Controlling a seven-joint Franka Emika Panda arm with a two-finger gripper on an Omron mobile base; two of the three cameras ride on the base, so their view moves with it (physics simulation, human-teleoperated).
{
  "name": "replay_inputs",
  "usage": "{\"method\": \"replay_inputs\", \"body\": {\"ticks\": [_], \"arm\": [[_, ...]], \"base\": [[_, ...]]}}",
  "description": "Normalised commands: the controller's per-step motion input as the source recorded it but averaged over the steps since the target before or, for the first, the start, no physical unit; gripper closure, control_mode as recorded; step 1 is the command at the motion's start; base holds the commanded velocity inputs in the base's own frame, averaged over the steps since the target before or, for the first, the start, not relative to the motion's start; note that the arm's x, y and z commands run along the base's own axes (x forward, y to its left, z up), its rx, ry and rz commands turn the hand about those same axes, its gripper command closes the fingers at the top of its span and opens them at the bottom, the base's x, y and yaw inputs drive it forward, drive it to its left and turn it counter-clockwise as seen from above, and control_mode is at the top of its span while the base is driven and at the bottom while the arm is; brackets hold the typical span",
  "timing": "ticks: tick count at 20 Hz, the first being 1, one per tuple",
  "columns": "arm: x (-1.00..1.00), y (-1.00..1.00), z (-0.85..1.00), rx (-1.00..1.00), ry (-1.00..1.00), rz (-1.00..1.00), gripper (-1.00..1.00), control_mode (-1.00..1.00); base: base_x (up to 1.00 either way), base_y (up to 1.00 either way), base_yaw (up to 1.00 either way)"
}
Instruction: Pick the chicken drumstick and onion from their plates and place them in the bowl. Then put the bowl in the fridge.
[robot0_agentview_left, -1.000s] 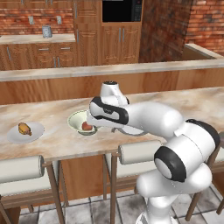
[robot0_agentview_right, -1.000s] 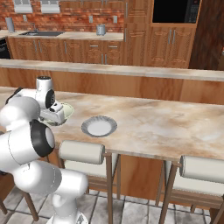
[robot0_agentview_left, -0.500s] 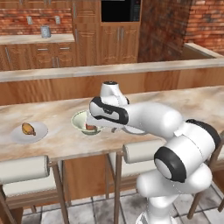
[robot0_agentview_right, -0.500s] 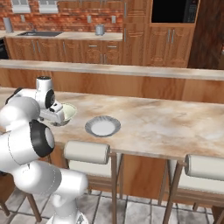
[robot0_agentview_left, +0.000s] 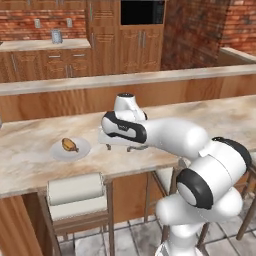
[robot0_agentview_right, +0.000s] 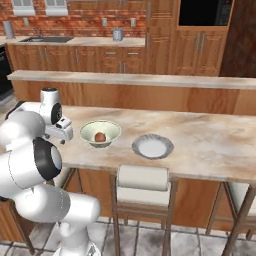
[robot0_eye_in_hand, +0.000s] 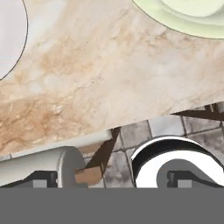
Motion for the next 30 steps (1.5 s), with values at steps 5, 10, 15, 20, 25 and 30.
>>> {"method": "replay_inputs", "body": {"ticks": [5, 10, 15, 20, 25, 30], "arm": [[0.0, 0.0, 0.0, 0.0, 0.0, 0.0, -1.0, 1.0], [0.0, 0.0, 0.0, 0.0, 0.0, 0.0, -1.0, 1.0], [0.0, 0.0, 0.0, 0.0, 0.0, 0.0, -1.0, 1.0], [0.0, 0.0, 0.0, 0.0, 0.0, 0.0, -1.0, 1.0], [0.0, 0.0, 0.0, 0.0, 0.0, 0.0, -1.0, 1.0], [0.0, 0.0, 0.0, 0.0, 0.0, 0.0, -1.0, 1.0]], "base": [[-0.19, 0.67, -0.01], [-0.01, 0.72, 0.0], [0.16, 0.71, 0.0], [0.5, 0.45, 0.0], [0.48, 0.1, 0.0], [0.24, 0.02, 0.01]]}}
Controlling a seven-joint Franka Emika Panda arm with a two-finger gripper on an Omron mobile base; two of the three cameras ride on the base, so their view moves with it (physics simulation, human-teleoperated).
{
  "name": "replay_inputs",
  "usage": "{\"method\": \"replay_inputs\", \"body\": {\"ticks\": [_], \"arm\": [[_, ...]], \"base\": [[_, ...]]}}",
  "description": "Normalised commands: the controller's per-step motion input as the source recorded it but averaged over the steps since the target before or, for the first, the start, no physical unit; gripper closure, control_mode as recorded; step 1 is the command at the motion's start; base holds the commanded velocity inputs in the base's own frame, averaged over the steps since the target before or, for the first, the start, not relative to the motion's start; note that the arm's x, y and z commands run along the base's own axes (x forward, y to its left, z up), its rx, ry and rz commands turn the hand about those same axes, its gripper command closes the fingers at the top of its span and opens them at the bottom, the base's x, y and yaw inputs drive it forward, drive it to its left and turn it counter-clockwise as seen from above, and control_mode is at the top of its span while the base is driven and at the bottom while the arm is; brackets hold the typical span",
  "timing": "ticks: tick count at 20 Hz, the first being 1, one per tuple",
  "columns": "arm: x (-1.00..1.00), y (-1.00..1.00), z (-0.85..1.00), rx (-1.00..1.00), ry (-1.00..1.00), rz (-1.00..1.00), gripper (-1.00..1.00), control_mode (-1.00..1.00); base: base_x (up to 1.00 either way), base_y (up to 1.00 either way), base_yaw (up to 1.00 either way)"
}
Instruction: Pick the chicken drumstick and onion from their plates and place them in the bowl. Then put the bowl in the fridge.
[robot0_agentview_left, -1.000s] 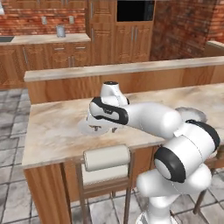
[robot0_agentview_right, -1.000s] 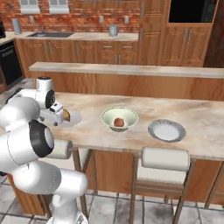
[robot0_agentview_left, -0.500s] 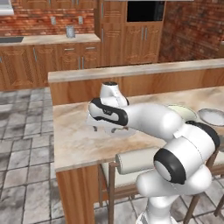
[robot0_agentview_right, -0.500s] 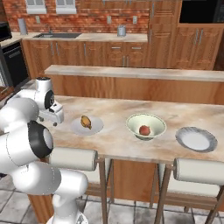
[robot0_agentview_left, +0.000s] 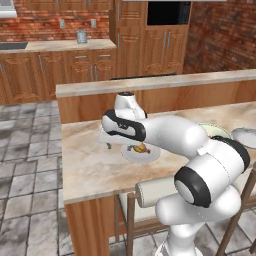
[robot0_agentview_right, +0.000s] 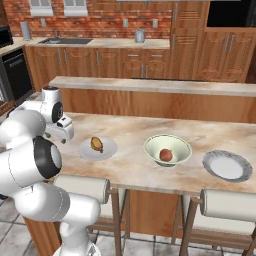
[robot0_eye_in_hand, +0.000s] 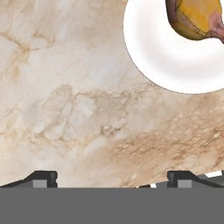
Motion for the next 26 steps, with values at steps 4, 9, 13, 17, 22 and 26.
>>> {"method": "replay_inputs", "body": {"ticks": [4, 9, 13, 17, 22, 26], "arm": [[0.0, 0.0, 0.0, 0.0, 0.0, 0.0, -1.0, 1.0], [0.0, 0.0, 0.0, 0.0, 0.0, 0.0, -1.0, 1.0], [0.0, 0.0, 0.0, 0.0, 0.0, 0.0, -1.0, 1.0], [0.0, 0.0, 0.0, 0.0, 0.0, 0.0, -1.0, -1.0], [0.0, 0.0, 0.0, 0.0, 0.0, 0.0, -1.0, -1.0], [0.0, 0.0, 0.0, 0.0, 0.0, 0.0, -1.0, -1.0]], "base": [[0.0, 0.0, 0.0], [0.0, 0.0, 0.0], [0.0, 0.0, 0.0], [0.0, 0.0, 0.0], [0.0, 0.0, 0.0], [0.0, 0.0, 0.0]]}}
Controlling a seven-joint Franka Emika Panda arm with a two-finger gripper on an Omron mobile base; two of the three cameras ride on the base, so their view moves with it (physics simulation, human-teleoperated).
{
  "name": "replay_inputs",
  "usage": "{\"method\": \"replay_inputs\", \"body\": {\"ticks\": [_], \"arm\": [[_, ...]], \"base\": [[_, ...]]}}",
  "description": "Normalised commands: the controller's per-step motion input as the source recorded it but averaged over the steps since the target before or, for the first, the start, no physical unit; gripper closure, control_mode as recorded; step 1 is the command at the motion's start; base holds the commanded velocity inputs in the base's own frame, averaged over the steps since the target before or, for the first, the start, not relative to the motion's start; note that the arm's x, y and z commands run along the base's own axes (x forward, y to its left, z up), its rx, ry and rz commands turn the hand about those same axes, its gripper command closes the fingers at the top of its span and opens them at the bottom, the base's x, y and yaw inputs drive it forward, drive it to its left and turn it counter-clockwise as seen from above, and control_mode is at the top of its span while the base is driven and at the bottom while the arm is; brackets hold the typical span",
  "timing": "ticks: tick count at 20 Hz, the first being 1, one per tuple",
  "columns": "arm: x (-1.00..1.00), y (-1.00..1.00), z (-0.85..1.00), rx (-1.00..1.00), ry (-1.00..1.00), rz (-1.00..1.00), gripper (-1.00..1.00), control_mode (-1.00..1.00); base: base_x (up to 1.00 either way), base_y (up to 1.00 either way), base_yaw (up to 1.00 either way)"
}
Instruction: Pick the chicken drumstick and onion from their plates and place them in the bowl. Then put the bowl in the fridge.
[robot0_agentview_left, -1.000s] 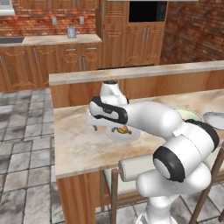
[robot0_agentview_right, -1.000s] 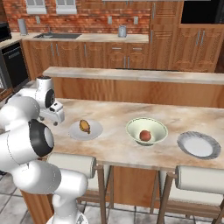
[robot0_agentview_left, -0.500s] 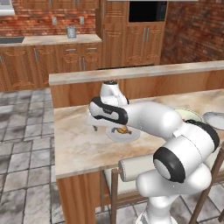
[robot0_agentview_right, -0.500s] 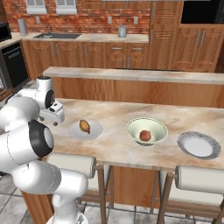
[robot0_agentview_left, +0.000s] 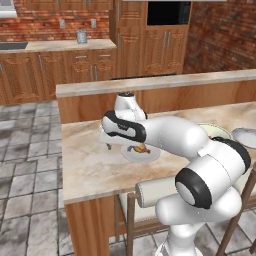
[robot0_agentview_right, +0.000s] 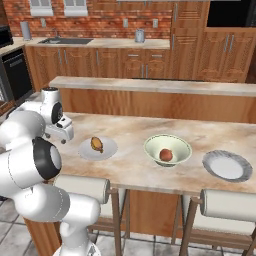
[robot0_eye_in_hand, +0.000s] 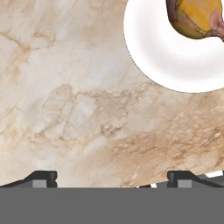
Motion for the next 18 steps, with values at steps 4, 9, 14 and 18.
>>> {"method": "replay_inputs", "body": {"ticks": [4, 9, 14, 18], "arm": [[0.02, 0.0, 0.0, 0.0, 0.0, 0.0, -1.0, -1.0], [0.21, -0.1, -0.11, 0.0, 0.0, 0.06, -1.0, -1.0], [0.36, -0.43, -0.19, 0.0, 0.05, 0.3, -1.0, -1.0], [0.36, -0.52, -0.15, 0.0, 0.0, 0.3, -1.0, -1.0]], "base": [[0.0, 0.0, 0.0], [0.0, 0.0, 0.0], [0.0, 0.0, 0.0], [0.0, 0.0, 0.0]]}}
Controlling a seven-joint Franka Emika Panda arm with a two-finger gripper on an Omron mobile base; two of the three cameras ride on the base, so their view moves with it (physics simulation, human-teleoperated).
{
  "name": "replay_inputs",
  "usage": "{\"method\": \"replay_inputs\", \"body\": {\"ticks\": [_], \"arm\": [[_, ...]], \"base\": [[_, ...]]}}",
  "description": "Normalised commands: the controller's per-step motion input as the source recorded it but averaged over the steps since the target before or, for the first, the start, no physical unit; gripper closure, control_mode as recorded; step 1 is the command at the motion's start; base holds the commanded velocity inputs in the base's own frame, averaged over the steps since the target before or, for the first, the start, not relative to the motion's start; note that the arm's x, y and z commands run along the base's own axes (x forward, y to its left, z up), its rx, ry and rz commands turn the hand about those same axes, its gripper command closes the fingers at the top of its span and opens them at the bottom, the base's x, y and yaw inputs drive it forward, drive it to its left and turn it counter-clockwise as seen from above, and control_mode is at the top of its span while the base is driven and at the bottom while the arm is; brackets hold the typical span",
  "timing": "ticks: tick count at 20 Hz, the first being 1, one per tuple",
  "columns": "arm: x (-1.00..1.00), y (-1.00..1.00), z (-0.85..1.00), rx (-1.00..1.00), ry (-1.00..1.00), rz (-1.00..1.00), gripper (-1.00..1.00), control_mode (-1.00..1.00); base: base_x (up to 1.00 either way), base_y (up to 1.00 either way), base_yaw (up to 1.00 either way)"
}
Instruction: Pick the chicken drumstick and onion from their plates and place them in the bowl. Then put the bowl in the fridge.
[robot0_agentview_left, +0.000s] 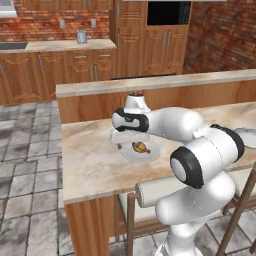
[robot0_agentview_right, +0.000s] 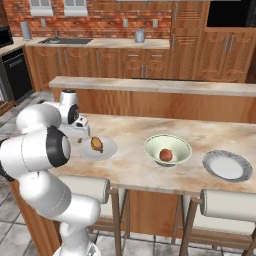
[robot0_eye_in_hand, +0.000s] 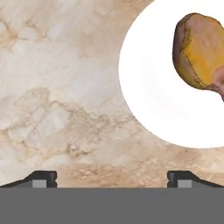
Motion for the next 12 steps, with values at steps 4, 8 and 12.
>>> {"method": "replay_inputs", "body": {"ticks": [4, 8, 12], "arm": [[0.36, -0.53, -0.13, -0.02, 0.0, 0.31, -1.0, -1.0], [0.46, -0.44, -0.22, 0.0, 0.0, 0.22, -1.0, -1.0], [0.61, -0.32, -0.26, -0.06, 0.02, 0.11, -1.0, -1.0]], "base": [[0.0, 0.0, 0.0], [0.0, 0.0, 0.0], [0.0, 0.0, 0.0]]}}
